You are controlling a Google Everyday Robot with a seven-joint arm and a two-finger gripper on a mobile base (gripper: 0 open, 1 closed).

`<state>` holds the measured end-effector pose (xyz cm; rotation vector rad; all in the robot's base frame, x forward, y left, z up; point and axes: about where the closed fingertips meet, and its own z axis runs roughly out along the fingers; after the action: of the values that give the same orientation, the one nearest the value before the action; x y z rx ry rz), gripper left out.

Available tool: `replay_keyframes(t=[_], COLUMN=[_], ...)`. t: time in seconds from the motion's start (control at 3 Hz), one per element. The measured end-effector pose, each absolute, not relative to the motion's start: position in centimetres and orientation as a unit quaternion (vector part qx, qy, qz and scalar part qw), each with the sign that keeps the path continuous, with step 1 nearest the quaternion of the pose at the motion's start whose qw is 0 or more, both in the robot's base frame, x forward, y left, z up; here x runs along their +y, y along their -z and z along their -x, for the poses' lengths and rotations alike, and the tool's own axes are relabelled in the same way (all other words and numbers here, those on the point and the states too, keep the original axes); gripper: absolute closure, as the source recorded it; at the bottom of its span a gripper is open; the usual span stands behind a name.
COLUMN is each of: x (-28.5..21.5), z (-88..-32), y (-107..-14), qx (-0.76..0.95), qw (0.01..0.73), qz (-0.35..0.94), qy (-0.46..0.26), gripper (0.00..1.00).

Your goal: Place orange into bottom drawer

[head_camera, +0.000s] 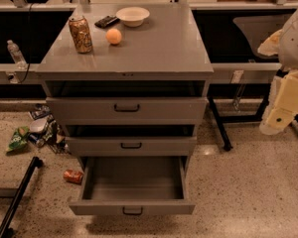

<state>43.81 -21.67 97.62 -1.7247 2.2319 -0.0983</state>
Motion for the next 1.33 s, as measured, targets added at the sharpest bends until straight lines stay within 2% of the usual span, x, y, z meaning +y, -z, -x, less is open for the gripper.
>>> replay_keyframes(t=[0.33, 0.67, 1.0, 1.33], x=[-21.7, -19.9, -16.2, -9.8], z=[-43.8, -45.5, -49.1, -54.3], y=[-97.6, -97.4, -97.2, -98.2], qx=[0.781, 0.771, 0.745, 0.703], qw=[0.159, 0.196, 0.271, 0.352], qz=[0.603, 0.606, 0.605, 0.6], qy=[0.034, 0.0, -0.074, -0.15], gripper=[0.0, 0.0, 0.0, 0.0])
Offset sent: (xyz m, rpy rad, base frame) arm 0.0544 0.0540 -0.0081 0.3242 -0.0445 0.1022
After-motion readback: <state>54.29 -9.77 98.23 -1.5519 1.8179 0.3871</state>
